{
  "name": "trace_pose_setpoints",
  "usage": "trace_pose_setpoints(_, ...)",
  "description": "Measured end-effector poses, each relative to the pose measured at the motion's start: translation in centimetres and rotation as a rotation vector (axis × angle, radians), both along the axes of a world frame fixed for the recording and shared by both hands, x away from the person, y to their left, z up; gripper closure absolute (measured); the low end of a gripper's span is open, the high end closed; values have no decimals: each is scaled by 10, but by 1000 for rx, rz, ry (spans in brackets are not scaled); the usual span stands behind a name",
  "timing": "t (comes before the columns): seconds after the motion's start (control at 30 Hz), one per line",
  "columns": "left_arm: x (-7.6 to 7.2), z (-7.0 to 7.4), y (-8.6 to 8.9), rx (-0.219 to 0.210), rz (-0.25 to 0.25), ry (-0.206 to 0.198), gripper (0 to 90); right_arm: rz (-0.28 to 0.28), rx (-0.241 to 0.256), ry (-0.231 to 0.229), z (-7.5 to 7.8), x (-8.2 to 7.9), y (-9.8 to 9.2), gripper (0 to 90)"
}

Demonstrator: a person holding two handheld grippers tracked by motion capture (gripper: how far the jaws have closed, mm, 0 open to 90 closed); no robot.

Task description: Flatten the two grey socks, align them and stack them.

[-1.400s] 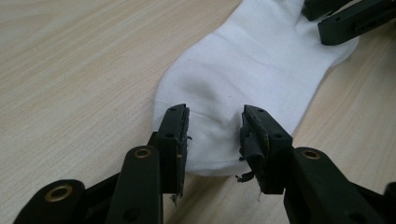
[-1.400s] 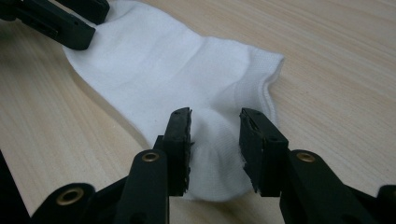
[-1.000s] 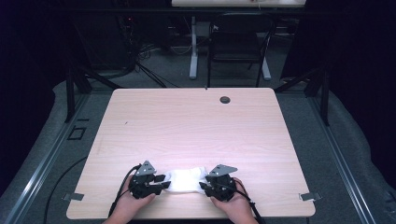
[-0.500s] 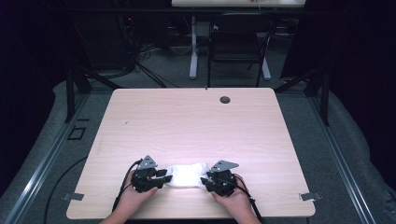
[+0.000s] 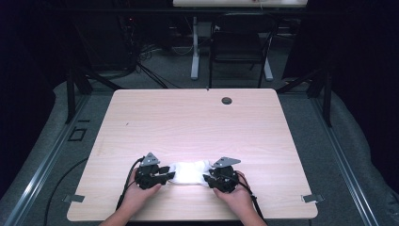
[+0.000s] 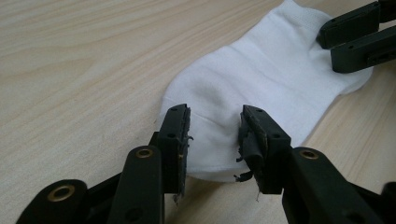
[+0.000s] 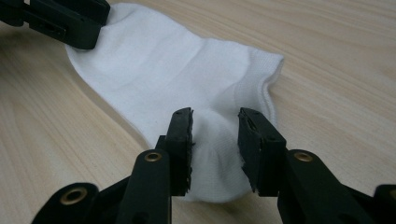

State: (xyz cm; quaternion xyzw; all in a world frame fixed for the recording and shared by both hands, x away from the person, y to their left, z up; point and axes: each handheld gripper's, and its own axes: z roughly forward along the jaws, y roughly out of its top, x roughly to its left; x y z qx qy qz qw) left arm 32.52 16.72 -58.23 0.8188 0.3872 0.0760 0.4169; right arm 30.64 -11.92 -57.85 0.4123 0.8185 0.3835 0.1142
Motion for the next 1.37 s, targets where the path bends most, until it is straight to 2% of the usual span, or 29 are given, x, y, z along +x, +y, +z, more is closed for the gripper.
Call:
trace_pose_setpoints(0.17,-1,2,0,-10,8,1,589,-7,13,1,2,0,0,647)
trace_pose_setpoints(0.27,-3,6,1,-29,12,-12,563,4,12,-20,7,-3,0,631)
trace_pose_setpoints(0.3,-3,8,2,-34,13,-17,551,11,15,-40,11,-6,1,623)
trace_pose_setpoints(0.5,-6,17,8,-32,26,-47,520,19,21,-72,19,-11,-1,607)
trace_pose_setpoints(0.53,-6,18,9,-37,24,-51,512,12,35,-79,22,-13,-3,597)
trace_pose_setpoints(0.73,-9,24,19,-41,48,-61,502,4,44,-78,30,-17,-11,572)
trace_pose_setpoints(0.9,-11,29,31,-44,65,-68,499,-37,66,-64,38,-20,-22,558)
trace_pose_setpoints(1.07,-15,32,42,-40,83,-63,495,-54,54,-70,39,-23,-31,547)
trace_pose_setpoints(1.2,-16,32,46,-34,82,-65,488,-90,70,-75,33,-24,-39,547)
trace_pose_setpoints(1.37,-14,30,47,-11,78,-76,467,-94,57,-112,25,-26,-46,540)
